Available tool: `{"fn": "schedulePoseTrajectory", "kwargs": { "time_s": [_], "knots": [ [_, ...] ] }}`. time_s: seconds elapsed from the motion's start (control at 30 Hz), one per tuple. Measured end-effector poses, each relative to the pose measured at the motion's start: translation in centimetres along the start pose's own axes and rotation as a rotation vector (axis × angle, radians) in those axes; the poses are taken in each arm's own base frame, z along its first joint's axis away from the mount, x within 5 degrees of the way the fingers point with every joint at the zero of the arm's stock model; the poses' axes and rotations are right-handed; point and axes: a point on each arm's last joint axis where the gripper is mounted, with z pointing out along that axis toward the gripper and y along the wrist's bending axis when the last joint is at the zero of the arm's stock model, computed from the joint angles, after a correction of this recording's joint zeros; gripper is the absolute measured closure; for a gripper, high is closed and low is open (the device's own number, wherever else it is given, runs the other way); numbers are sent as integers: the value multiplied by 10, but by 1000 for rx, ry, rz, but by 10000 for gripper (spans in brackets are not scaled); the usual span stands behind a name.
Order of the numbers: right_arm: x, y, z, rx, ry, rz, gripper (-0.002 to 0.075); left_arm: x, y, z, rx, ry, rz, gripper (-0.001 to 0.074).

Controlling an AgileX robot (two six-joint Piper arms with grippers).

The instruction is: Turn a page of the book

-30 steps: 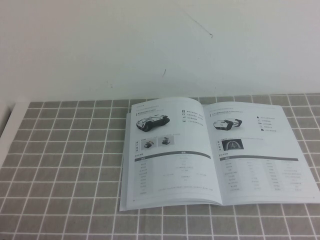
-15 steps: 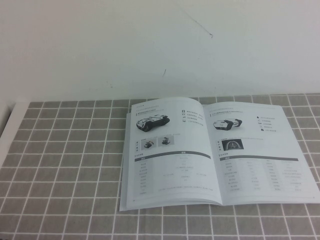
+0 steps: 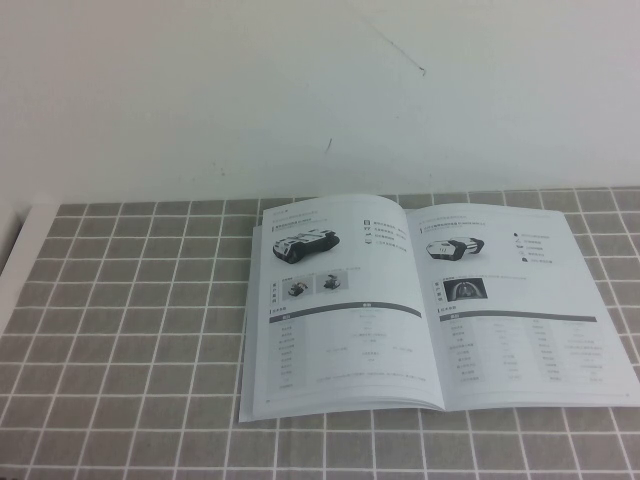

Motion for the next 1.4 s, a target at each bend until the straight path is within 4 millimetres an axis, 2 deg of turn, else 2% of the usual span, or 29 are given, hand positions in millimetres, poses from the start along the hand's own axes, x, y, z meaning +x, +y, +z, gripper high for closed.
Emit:
{"fn": "schedulePoseTrajectory", "kwargs": {
  "time_s": [0.27, 0.4, 0.63, 0.83, 1.07, 1.17, 1.4],
  "knots": [
    [-6, -4, 0, 39, -89, 22, 729, -2, 0, 0, -5, -27, -10, 738],
    [-15, -6, -1, 62, -186, 94, 729, -9, 1, 0, -1, -108, -103, 738],
    [-28, -14, -5, 102, -359, 298, 729, -23, 4, -3, 0, -272, -369, 738],
    [-34, -19, -8, 148, -434, 330, 729, -26, 5, -4, 45, -305, -697, 738],
    [-39, -20, -11, 155, -460, 333, 729, -29, 10, -5, 59, -355, -982, 738],
    [-57, -21, -21, 170, -528, 285, 729, -38, 8, -9, 76, -373, -942, 738],
    [-113, -24, -65, 258, -802, 148, 729, -98, 3, -42, 109, -559, -668, 738]
  ]
}}
